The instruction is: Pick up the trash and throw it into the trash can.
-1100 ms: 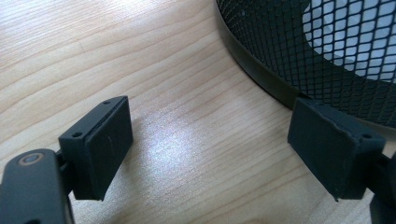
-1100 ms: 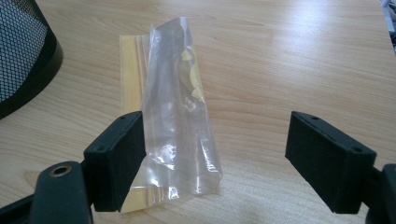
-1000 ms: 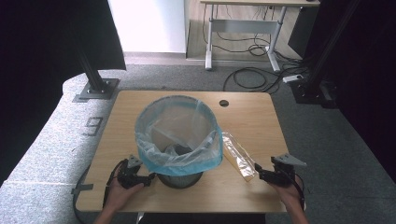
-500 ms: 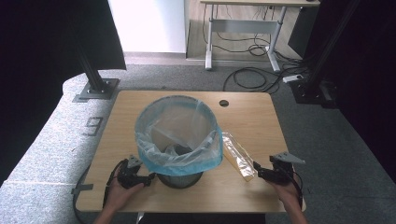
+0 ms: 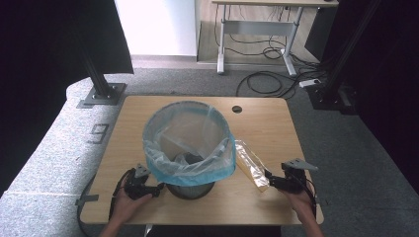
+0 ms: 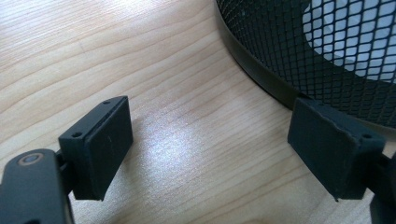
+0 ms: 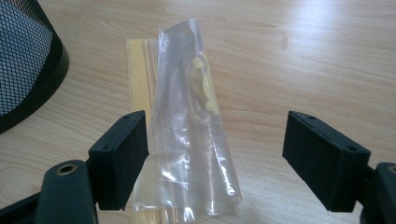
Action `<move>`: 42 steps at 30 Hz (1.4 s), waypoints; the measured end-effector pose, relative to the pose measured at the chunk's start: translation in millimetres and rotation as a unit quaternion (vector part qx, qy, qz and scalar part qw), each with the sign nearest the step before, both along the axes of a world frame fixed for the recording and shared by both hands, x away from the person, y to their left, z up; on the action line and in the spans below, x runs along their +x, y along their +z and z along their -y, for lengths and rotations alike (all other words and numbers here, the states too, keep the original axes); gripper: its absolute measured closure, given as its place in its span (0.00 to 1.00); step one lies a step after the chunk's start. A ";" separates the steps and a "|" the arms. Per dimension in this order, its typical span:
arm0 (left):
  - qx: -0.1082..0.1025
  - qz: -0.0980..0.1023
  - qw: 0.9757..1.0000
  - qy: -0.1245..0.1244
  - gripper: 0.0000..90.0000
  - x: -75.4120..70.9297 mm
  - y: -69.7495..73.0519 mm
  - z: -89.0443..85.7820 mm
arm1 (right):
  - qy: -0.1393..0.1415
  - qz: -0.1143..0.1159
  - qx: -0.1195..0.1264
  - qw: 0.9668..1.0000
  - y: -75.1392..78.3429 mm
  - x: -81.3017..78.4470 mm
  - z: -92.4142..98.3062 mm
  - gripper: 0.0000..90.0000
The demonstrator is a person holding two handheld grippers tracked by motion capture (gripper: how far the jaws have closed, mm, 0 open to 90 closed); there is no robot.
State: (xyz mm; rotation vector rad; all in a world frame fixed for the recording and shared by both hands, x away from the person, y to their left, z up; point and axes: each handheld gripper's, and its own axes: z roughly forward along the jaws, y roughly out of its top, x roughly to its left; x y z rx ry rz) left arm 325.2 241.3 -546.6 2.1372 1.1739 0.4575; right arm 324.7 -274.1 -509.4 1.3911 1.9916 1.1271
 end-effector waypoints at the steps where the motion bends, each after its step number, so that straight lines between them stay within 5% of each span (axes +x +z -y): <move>1: 0.000 0.000 1.000 0.000 0.15 0.0 0.0 0.0 | 0.001 -0.001 -0.001 1.000 -0.2 0.9 -1.0 0.24; 32: 0.000 0.000 1.000 0.000 0.15 0.0 0.0 0.0 | 0.031 -0.006 -0.017 0.999 -0.9 37.5 -37.8 0.24; 42: 0.000 0.000 1.000 0.000 0.15 0.0 0.0 0.0 | 0.043 -0.028 -0.034 0.998 -13.9 56.5 -52.6 0.24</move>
